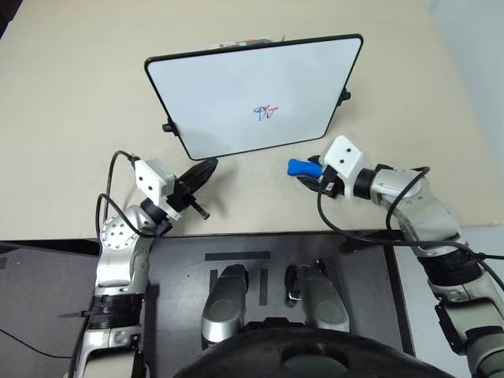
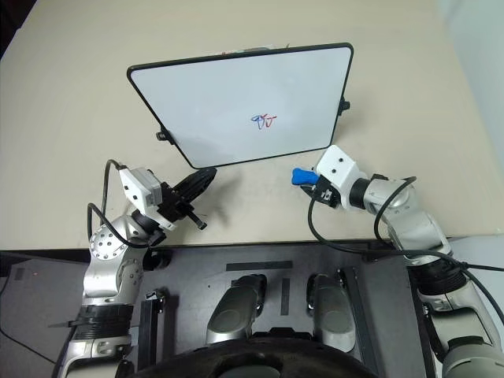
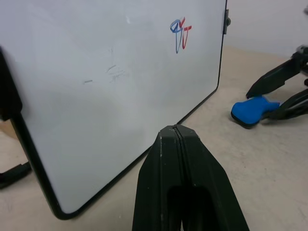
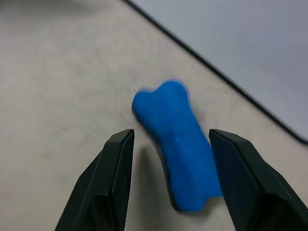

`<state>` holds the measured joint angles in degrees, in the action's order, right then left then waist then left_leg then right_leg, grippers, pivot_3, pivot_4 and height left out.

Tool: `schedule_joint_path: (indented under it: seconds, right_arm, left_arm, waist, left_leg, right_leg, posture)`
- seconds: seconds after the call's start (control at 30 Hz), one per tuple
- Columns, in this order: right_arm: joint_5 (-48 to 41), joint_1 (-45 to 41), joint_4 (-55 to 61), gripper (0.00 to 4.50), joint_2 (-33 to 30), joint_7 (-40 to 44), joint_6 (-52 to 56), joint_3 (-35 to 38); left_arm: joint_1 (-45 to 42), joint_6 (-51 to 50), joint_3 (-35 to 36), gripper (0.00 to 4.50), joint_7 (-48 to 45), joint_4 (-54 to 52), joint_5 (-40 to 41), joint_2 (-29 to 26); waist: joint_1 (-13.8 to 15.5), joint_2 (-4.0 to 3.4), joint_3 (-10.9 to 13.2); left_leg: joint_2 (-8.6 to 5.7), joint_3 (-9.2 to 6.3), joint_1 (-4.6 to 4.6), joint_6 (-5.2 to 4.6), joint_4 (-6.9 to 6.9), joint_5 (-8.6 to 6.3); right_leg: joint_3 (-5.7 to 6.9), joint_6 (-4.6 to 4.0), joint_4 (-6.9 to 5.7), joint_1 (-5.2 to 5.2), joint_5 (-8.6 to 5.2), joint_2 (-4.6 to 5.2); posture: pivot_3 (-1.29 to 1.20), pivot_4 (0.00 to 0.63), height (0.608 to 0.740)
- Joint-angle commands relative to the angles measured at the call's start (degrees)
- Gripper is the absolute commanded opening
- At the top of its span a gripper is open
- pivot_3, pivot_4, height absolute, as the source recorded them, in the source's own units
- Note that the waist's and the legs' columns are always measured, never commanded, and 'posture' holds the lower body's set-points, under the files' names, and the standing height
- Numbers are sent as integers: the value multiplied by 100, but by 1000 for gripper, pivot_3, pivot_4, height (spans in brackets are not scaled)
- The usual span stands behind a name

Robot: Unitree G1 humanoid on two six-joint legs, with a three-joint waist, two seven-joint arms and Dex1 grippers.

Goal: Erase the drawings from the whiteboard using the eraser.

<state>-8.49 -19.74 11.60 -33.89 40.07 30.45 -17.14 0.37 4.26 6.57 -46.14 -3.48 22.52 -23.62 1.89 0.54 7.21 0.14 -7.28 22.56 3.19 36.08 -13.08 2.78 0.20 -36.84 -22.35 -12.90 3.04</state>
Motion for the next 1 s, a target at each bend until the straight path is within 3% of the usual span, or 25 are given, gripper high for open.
schedule_joint_path:
  seconds: [0.03,0.6,1.0]
  right_arm:
    - [154,-122,-156,2595,34,119,-189,-22]
    - [198,-3,283,2595,77,236,-102,203]
    - [488,-21,-45,2595,228,-1,-195,203]
  left_arm:
    - [37,156,60,0,37,-67,15,44]
    - [131,217,-25,0,178,-121,-86,183]
    - [94,229,-88,0,192,-79,-132,241]
  waist:
    - [1,0,0]
    - [-1,0,0]
    - [-1,0,0]
  left_leg:
    - [0,0,-1,4,0,-3]
    - [1,2,-4,25,0,-19]
    - [1,2,-6,27,1,-13]
  right_leg:
    - [0,0,-1,0,0,0]
    - [1,-17,-6,0,4,3]
    - [1,-23,-7,0,9,3]
  posture:
    - [0,150,740]
    - [0,150,740]
    - [0,150,740]
